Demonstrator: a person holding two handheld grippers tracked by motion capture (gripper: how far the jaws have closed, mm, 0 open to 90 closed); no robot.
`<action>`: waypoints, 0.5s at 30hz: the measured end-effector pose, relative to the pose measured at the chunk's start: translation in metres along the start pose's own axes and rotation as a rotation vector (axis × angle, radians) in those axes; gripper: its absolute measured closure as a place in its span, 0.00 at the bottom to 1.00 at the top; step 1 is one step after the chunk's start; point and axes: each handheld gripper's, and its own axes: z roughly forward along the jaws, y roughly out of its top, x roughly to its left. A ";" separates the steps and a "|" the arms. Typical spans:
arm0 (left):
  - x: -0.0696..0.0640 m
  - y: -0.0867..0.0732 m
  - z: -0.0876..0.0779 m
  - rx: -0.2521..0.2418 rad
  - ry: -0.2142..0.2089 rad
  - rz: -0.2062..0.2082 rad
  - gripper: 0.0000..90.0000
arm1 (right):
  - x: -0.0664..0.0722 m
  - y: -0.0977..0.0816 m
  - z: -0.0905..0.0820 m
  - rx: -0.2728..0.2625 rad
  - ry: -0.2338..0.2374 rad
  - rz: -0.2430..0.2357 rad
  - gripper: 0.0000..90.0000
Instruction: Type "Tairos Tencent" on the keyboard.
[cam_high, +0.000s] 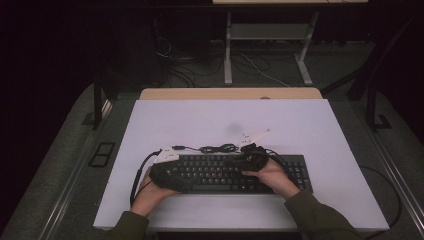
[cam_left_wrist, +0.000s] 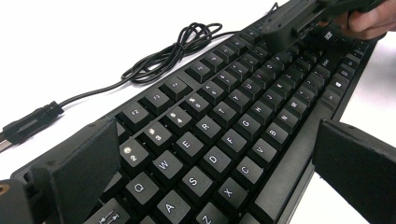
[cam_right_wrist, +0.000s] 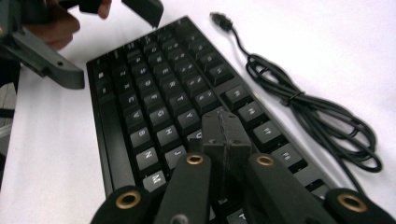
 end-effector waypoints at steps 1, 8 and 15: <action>0.000 0.000 0.000 0.000 -0.001 0.000 0.00 | 0.000 0.000 0.001 0.008 0.002 -0.001 0.99; -0.001 0.000 0.001 0.004 -0.004 0.004 0.00 | 0.001 -0.002 0.006 0.040 -0.001 -0.012 0.99; -0.001 0.000 0.001 0.005 -0.004 0.003 0.00 | 0.002 -0.003 0.012 0.069 -0.005 -0.018 0.99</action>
